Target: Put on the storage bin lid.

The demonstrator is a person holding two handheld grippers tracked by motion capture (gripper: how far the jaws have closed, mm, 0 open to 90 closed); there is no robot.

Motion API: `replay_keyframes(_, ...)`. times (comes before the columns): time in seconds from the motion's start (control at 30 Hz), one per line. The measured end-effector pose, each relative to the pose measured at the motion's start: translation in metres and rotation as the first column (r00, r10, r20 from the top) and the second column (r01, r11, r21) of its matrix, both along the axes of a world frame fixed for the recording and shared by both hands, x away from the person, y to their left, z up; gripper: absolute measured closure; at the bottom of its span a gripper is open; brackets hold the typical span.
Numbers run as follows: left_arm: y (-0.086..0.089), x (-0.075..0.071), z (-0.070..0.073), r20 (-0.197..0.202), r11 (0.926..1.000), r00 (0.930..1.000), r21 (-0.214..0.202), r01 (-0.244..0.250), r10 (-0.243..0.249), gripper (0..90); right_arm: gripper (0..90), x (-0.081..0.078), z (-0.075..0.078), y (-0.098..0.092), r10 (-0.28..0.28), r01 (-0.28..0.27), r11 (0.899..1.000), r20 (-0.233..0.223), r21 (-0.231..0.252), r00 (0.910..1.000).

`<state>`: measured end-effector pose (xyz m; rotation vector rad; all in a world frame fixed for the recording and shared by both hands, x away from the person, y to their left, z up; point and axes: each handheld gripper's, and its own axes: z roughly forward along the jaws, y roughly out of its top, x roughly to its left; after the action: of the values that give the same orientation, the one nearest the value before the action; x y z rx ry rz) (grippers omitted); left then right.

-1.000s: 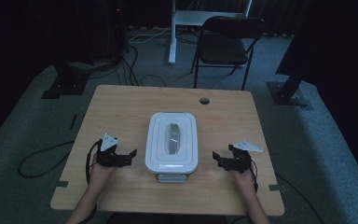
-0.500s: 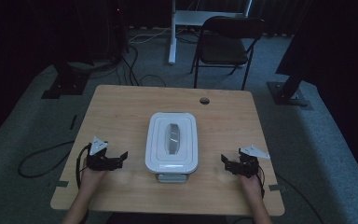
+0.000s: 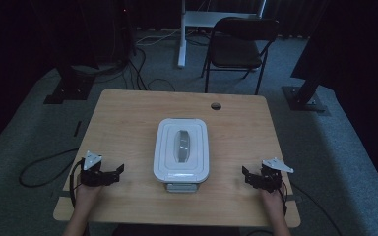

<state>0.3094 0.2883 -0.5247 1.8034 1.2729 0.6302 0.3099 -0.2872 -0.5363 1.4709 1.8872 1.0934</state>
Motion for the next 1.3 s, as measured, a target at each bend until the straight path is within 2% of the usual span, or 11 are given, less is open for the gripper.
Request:
replay_keyframes(0.2,0.011,-0.006,-0.004,-0.019,0.9994,0.9993,0.006,-0.033,0.033,1.0,11.8,-0.008,-0.001,-0.009,-0.069,0.069,0.998,-0.03,-0.004,0.9971)
replay_keyframes(0.5,0.024,-0.012,-0.006,-0.029,0.9971,0.9967,0.002,-0.076,0.076,1.0,11.8,-0.015,-0.005,-0.018,-0.126,0.125,0.992,-0.043,-0.024,0.9911)
replay_keyframes(0.6,0.025,-0.013,-0.006,-0.035,0.9959,0.9953,0.009,-0.09,0.09,1.0,11.8,-0.017,-0.007,-0.022,-0.175,0.174,0.984,-0.06,-0.025,0.9828)
replay_keyframes(0.77,0.029,-0.014,-0.007,-0.053,0.9912,0.9898,0.02,-0.131,0.132,1.0,11.8,-0.019,-0.005,-0.025,-0.265,0.263,0.964,-0.075,-0.031,0.9613)
replay_keyframes(0.8,0.029,-0.014,-0.007,-0.053,0.9912,0.9898,0.02,-0.131,0.132,1.0,11.8,-0.019,-0.005,-0.025,-0.265,0.263,0.964,-0.075,-0.031,0.9613)
replay_keyframes(0.83,0.031,-0.015,-0.007,-0.055,0.9887,0.9873,0.023,-0.148,0.149,1.0,11.8,-0.02,-0.006,-0.025,-0.292,0.29,0.956,-0.073,-0.041,0.9536)
replay_keyframes(1.07,0.04,-0.018,-0.011,-0.092,0.9761,0.9722,0.051,-0.211,0.215,1.0,11.8,-0.028,-0.012,-0.032,-0.291,0.287,0.956,-0.095,-0.056,0.9519)
replay_keyframes(1.13,0.043,-0.019,-0.011,-0.099,0.9696,0.9651,0.06,-0.237,0.242,1.0,11.8,-0.031,-0.012,-0.035,-0.305,0.301,0.952,-0.089,-0.058,0.9481)
replay_keyframes(1.2,0.044,-0.019,-0.011,-0.099,0.9675,0.963,0.059,-0.246,0.251,0.9,11.8,-0.032,-0.012,-0.037,-0.318,0.314,0.948,-0.084,-0.049,0.9445)
replay_keyframes(1.23,0.048,-0.02,-0.01,-0.1,0.9622,0.9575,0.06,-0.265,0.27,1.0,11.8,-0.032,-0.012,-0.037,-0.329,0.327,0.944,-0.083,-0.045,0.9405)
replay_keyframes(1.3,0.051,-0.021,-0.011,-0.098,0.9565,0.9522,0.07,-0.283,0.289,1.0,11.8,-0.032,-0.012,-0.037,-0.325,0.322,0.946,-0.089,-0.041,0.9416)
